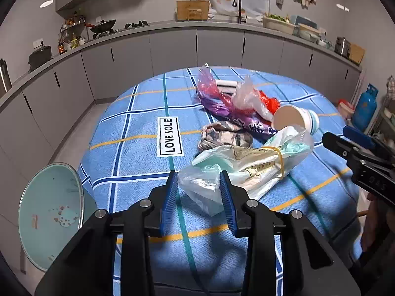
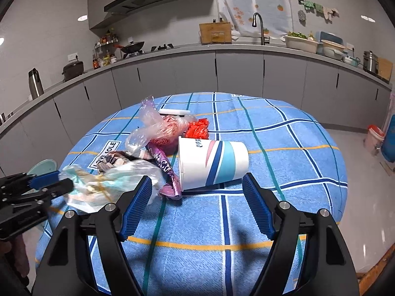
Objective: Collect trash
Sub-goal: 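Grasp the clear plastic bag with the left tool, then grasp the white paper cup with the right tool while the left tool holds the clear bag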
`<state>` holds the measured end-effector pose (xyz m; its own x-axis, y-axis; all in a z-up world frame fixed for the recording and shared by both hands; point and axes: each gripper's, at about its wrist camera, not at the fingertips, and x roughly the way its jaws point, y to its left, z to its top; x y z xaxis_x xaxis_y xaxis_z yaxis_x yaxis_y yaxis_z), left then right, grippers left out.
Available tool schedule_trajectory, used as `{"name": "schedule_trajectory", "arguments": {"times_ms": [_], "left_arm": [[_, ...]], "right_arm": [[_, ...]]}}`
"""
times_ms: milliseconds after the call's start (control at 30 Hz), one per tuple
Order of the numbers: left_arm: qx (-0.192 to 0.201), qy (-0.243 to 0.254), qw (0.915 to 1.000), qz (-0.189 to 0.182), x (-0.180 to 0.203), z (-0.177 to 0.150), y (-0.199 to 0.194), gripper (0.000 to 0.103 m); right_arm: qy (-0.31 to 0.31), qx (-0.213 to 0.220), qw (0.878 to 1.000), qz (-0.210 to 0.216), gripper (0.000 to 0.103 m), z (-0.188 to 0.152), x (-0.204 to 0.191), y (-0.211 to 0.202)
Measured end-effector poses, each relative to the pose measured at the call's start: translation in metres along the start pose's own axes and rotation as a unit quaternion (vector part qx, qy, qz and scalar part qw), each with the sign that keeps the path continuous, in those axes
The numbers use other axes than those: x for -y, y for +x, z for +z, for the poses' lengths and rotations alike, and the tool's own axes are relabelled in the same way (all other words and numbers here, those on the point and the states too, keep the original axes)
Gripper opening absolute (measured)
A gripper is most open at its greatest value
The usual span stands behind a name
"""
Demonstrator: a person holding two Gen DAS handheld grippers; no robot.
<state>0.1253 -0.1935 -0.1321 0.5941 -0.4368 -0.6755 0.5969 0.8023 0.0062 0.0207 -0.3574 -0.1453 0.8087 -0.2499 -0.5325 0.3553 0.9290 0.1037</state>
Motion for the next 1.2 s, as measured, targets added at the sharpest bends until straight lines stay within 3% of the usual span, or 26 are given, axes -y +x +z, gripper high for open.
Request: {"name": "schedule_trajectory", "arguments": {"times_ms": [133,200,233,433,733,1133,1167,1200], "left_arm": [[0.019,-0.01,0.9997,0.006,-0.007,0.003,-0.018,0.035],[0.035,-0.014,0.9991,0.016,-0.012,0.006,-0.03,0.035],[0.042,-0.018,0.9987,0.023,-0.015,0.007,-0.034,0.035],[0.06,-0.041,0.9952,0.066,-0.04,0.015,-0.041,0.035],[0.054,-0.059,0.993,0.087,-0.06,0.019,-0.028,0.035],[0.059,-0.049,0.9927,0.093,-0.06,0.019,-0.022,0.035],[0.059,-0.049,0.9927,0.093,-0.06,0.019,-0.022,0.035],[0.059,-0.049,0.9926,0.093,-0.06,0.019,-0.022,0.035]], "right_arm": [[0.006,0.006,1.0,-0.006,0.076,0.004,0.006,-0.002],[0.011,0.005,1.0,-0.006,0.091,0.007,0.011,0.0],[0.012,0.007,1.0,-0.003,0.093,0.009,0.012,0.0],[0.027,-0.002,0.999,0.021,0.098,0.028,0.02,0.017],[0.054,-0.056,0.996,0.045,0.098,0.042,0.029,0.061],[0.034,-0.091,0.995,0.015,0.097,0.037,0.024,0.082],[0.035,-0.095,0.995,0.017,0.096,0.036,0.024,0.083],[0.036,-0.095,0.995,0.015,0.088,0.036,0.024,0.084]]}}
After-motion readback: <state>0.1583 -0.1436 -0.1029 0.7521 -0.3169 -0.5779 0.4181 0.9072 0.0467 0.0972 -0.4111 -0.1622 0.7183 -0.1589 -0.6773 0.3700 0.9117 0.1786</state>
